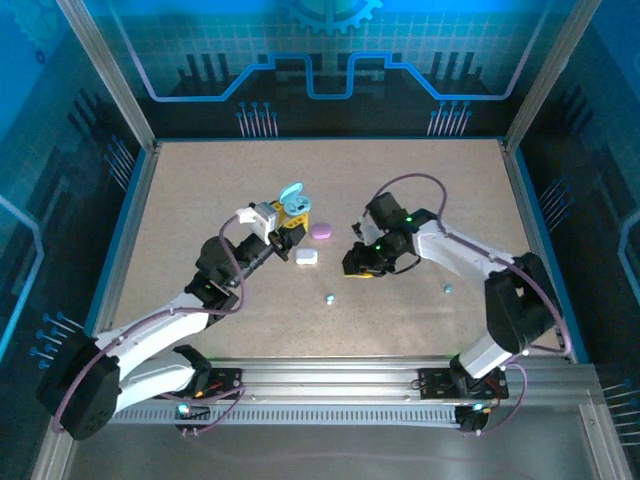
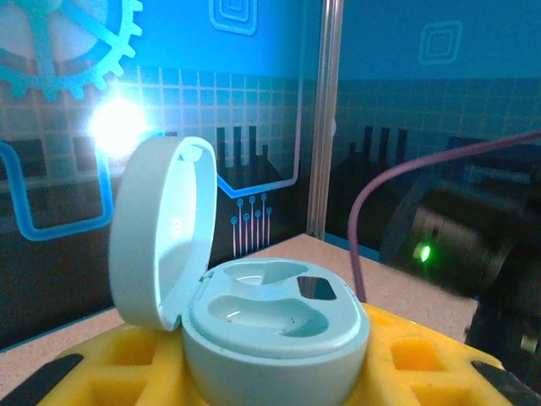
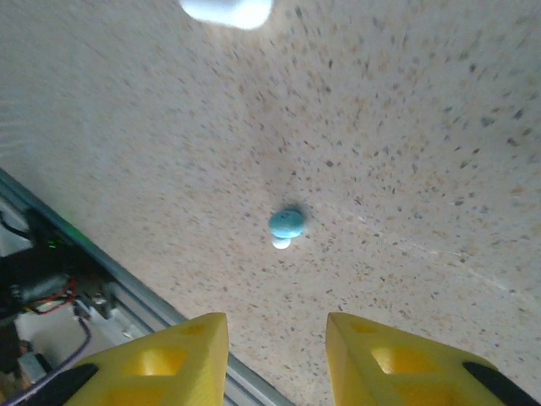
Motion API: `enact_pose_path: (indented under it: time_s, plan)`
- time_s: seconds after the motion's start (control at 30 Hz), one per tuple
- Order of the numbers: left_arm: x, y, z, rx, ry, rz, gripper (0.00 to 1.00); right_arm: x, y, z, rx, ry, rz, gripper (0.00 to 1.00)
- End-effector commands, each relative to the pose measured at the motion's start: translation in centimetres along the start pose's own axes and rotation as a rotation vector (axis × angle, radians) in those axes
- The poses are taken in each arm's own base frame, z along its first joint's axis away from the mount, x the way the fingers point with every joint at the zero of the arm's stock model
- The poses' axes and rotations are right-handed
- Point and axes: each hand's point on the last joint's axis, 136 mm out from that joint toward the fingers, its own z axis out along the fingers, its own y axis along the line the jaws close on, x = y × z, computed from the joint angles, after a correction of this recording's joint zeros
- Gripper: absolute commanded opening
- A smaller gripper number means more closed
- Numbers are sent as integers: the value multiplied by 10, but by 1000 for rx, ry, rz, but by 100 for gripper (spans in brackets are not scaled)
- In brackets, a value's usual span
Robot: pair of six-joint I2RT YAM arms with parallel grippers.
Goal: Insert the wireless bluetooth earbuds into the charging case
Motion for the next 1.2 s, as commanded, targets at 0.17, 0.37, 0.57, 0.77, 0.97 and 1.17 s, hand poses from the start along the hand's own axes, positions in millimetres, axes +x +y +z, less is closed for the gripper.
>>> enact_pose_path:
  time_s: [0.17,0.37,0.57,0.77,0.97,1.17]
  plan:
    - [-18,6,-13,-43,-27,62,31,10,3,51,96,126,82,41]
    - [-21,5,-15,-39,-32,79,31,15,9,76,103,164,122,42]
    - [-22,3,-15,-30,-30,87,31,17,8,89,119,175,158,41]
    - [-22,3,-16,-27,-31,88,31,16,10,95,114,187,154,36]
    - [-23,2,-15,-25,-32,85,31,14,13,97,125,190,129,33]
    - [-22,2,-15,-24,-29,82,31,12,12,100,140,194,117,32]
